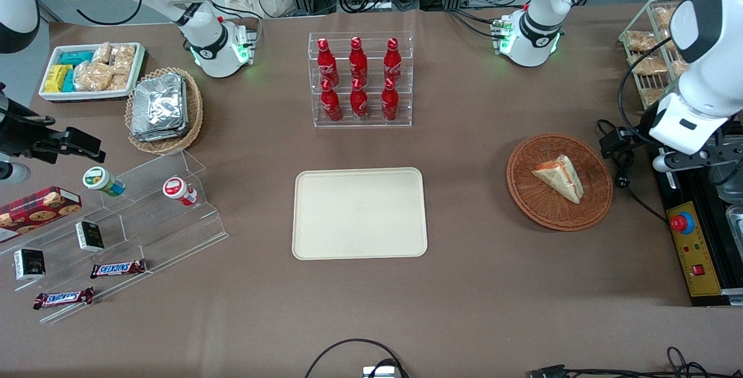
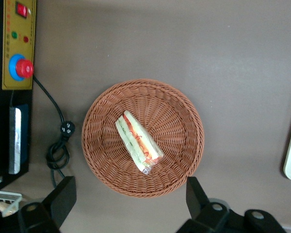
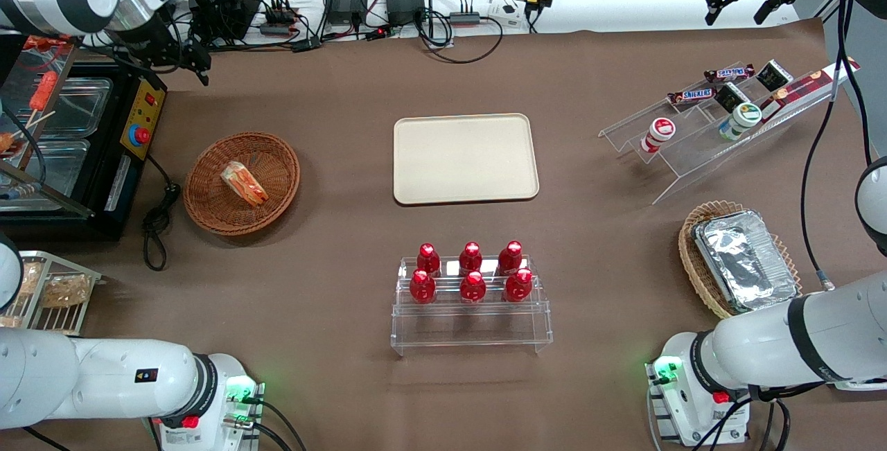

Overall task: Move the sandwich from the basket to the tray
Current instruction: 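Move the left gripper over the wicker basket above the wrapped sandwich, then lower the open left gripper around the sandwich's crust edge, then close the left gripper on the sandwich and lift it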

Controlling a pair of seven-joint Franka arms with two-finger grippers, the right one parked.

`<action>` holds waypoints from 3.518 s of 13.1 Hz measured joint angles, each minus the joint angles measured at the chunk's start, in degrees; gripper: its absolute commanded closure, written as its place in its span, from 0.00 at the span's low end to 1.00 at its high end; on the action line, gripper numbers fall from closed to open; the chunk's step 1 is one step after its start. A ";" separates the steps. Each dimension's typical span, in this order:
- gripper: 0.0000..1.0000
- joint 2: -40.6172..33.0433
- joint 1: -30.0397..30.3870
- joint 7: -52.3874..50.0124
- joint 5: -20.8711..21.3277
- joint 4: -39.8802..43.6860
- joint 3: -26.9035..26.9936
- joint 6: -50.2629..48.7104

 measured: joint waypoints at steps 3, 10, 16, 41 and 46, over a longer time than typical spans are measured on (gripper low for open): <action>0.00 -1.05 -0.01 -5.86 0.00 -6.43 -0.02 6.95; 0.00 -1.44 0.01 -14.00 0.00 -19.53 0.91 21.01; 0.00 -0.54 0.01 -21.65 0.00 -27.80 1.11 31.28; 0.83 9.81 -1.51 -34.32 -0.01 -32.29 0.53 45.83; 0.81 6.25 -3.55 -31.31 0.38 -31.45 0.37 42.96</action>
